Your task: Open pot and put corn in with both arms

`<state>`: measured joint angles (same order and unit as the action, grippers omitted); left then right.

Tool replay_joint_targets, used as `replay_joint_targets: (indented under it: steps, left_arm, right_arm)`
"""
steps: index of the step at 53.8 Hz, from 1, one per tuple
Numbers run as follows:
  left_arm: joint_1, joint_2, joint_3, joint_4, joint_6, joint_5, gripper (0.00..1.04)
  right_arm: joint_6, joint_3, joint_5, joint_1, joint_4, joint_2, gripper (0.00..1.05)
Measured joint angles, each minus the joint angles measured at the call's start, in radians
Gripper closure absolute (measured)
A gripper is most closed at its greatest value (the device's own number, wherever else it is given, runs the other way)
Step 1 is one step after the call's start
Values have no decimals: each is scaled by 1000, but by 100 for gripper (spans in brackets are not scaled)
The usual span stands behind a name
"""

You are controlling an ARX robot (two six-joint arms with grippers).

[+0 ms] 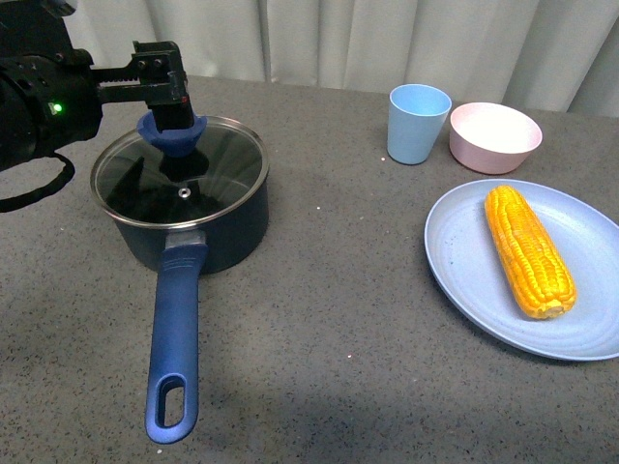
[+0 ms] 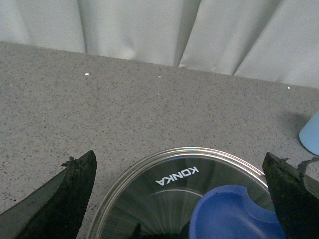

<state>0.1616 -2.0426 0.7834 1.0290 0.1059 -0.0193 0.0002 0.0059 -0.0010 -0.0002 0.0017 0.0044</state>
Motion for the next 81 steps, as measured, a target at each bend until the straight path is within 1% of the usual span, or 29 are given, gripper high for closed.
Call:
replay_joint_targets:
  steps: [29, 54, 56, 57, 61, 62, 64, 70, 76, 81]
  left_arm:
    - [75, -13, 2, -14, -57, 52, 6]
    - [71, -61, 2, -17, -72, 47, 7]
    - [71, -61, 2, -17, -75, 46, 12]
    - [71, -61, 2, -17, -75, 46, 17]
    - [71, -61, 2, -16, -76, 46, 32]
    - [71, -61, 2, -16, -78, 44, 37]
    - [72, -61, 2, -18, -79, 50, 41]
    - [80, -38, -8, -28, -90, 46, 43]
    - [84, 40, -36, -28, -95, 45, 43]
    - [65, 103, -40, -26, -95, 38, 43]
  right_arm:
    - [0, 0, 0, 0, 0, 0, 9]
    - [0, 0, 0, 0, 0, 0, 9]
    - [0, 0, 0, 0, 0, 0, 9]
    - [0, 0, 0, 0, 0, 0, 9]
    - [0, 0, 0, 0, 0, 0, 9]
    - [0, 0, 0, 0, 0, 0, 9]
    - [0, 0, 0, 0, 0, 0, 9]
    - [0, 0, 0, 0, 0, 0, 9]
    - [0, 0, 0, 0, 0, 0, 9]
    - [0, 0, 0, 0, 0, 0, 9]
